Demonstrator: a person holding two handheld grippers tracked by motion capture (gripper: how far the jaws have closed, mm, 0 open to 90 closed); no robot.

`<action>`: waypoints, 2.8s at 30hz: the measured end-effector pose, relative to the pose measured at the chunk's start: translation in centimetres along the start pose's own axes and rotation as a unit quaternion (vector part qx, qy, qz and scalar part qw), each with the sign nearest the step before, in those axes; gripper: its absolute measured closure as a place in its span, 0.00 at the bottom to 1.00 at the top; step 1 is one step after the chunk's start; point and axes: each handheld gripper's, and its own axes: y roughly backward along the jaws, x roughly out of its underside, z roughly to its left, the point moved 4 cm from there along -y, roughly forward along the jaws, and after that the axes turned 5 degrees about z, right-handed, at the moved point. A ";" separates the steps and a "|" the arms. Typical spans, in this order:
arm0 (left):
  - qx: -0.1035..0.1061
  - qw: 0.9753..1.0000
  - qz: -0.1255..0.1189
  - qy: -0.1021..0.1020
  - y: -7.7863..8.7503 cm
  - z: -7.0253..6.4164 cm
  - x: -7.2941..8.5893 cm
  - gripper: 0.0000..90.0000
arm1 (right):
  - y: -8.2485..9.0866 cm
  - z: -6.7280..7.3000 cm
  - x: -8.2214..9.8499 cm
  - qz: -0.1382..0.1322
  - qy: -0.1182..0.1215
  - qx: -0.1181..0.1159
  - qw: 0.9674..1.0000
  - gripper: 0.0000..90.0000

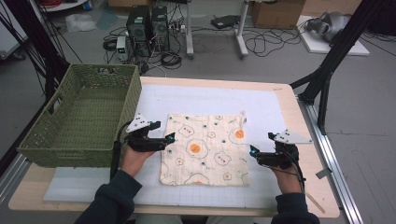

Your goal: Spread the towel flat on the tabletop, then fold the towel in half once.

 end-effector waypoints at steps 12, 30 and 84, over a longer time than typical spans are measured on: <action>-0.008 1.000 -0.002 0.005 0.5 0.0 0.3 0.22 | 0.3 -0.1 -0.1 -0.009 -0.001 0.019 1.000 0.13; -0.021 0.999 0.013 0.022 0.3 0.7 0.8 0.21 | -0.3 0.0 -0.1 -0.001 0.001 0.015 1.000 0.13; -0.136 0.977 0.162 -0.001 -9.9 7.4 -0.5 0.59 | -1.1 -0.7 0.5 0.014 -0.016 0.002 1.000 0.13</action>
